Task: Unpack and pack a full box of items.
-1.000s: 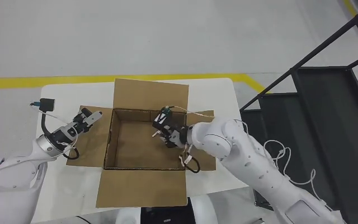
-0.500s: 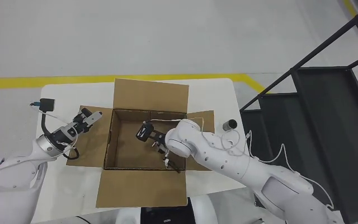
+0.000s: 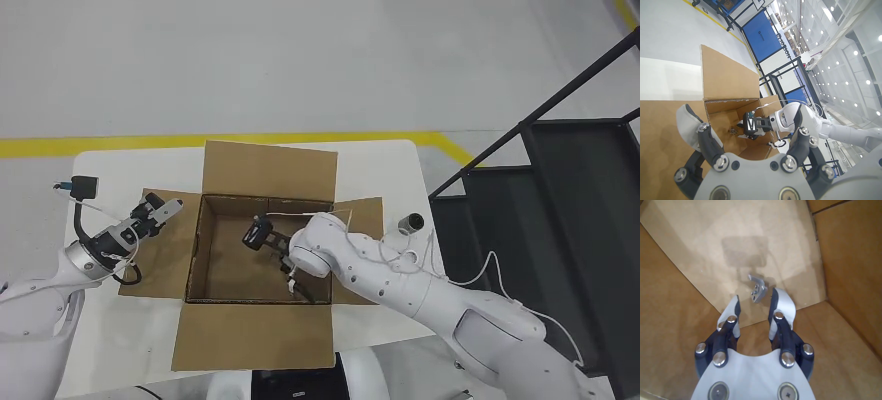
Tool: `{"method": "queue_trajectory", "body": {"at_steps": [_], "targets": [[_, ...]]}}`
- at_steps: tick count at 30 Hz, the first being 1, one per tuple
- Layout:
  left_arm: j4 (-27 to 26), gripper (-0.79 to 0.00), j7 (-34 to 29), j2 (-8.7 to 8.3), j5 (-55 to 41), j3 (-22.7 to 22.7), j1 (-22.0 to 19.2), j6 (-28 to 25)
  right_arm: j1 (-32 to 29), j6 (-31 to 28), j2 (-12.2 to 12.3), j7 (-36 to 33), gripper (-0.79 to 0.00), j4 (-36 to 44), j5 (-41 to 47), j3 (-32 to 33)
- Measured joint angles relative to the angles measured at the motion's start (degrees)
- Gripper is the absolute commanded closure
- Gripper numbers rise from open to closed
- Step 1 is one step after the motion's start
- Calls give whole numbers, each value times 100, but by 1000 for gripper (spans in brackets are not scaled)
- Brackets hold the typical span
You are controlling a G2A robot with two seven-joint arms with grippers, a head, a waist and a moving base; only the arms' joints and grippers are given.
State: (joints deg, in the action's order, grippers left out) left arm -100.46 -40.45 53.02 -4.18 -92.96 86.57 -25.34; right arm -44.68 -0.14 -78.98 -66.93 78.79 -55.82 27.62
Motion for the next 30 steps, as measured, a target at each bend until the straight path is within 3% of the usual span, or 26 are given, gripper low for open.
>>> {"method": "queue_trajectory", "body": {"at_steps": [5, 8, 16, 20, 24, 30], "targets": [[0, -785, 0, 0, 0, 0, 0, 0, -164, -59, 128, 64, -785, 666, 241, 497], [0, -785, 0, 0, 0, 0, 0, 0, -545, -223, 357, 147, -785, 1498, 628, 1248], [0, -785, 0, 0, 0, 0, 0, 0, -2574, -1653, 1067, 305, -785, 3935, 1246, 4180], [0, -785, 0, 0, 0, 0, 0, 0, -3598, -1891, 1229, 663, -785, 4296, 2026, 5729], [0, -785, 0, 0, 0, 0, 0, 0, -4524, -1867, 1299, 1221, -785, 4397, 2182, 7079], [0, -785, 0, 0, 0, 0, 0, 0, -5551, -1463, 1306, 1866, -785, 4408, 1642, 8071]]}}
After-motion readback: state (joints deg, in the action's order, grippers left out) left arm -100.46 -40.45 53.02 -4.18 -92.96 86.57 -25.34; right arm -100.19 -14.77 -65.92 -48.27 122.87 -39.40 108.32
